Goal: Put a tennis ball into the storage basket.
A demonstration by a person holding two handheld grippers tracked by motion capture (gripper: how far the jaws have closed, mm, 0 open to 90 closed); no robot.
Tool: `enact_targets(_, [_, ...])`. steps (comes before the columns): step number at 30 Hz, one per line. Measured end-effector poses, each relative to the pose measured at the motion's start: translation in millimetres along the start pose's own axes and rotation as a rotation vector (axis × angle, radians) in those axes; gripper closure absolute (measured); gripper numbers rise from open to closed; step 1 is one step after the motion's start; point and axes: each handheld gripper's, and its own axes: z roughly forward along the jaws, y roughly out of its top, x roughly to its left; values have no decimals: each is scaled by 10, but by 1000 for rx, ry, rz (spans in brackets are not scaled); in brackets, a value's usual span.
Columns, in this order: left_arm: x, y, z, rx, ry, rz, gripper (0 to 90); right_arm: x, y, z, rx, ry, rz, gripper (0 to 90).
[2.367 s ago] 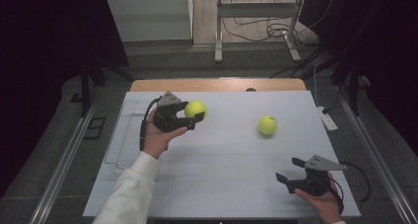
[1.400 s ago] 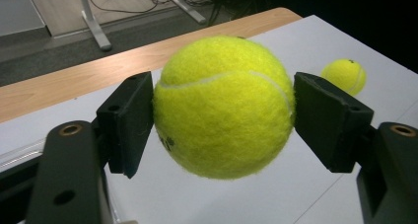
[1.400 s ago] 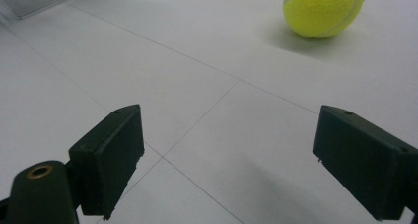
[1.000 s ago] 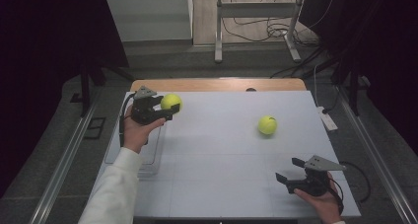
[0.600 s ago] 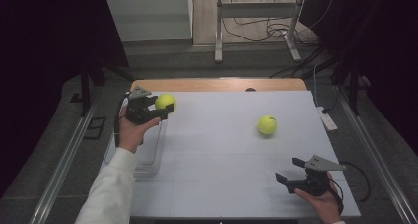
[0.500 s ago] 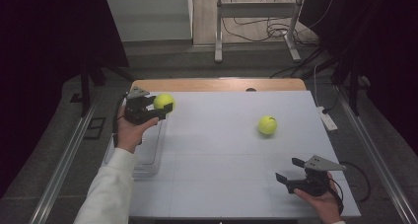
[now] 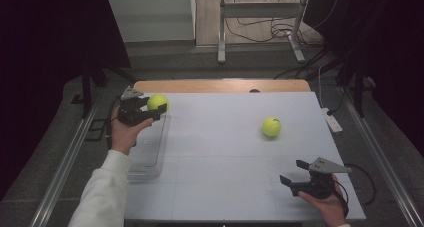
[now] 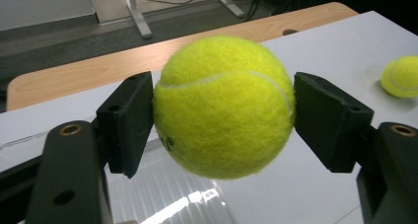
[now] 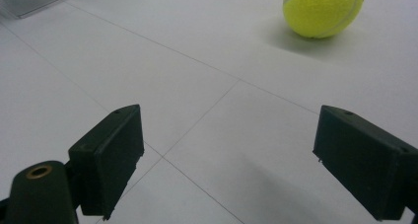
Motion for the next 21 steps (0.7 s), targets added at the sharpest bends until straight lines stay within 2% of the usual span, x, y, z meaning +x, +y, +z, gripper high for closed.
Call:
enact_targets(10, [151, -30, -36, 7, 51, -14, 273, 2, 2, 7, 0, 0, 5, 120])
enact_targets(21, [277, -66, -15, 32, 85, -27, 273, 6, 0, 1, 1, 1, 3, 120])
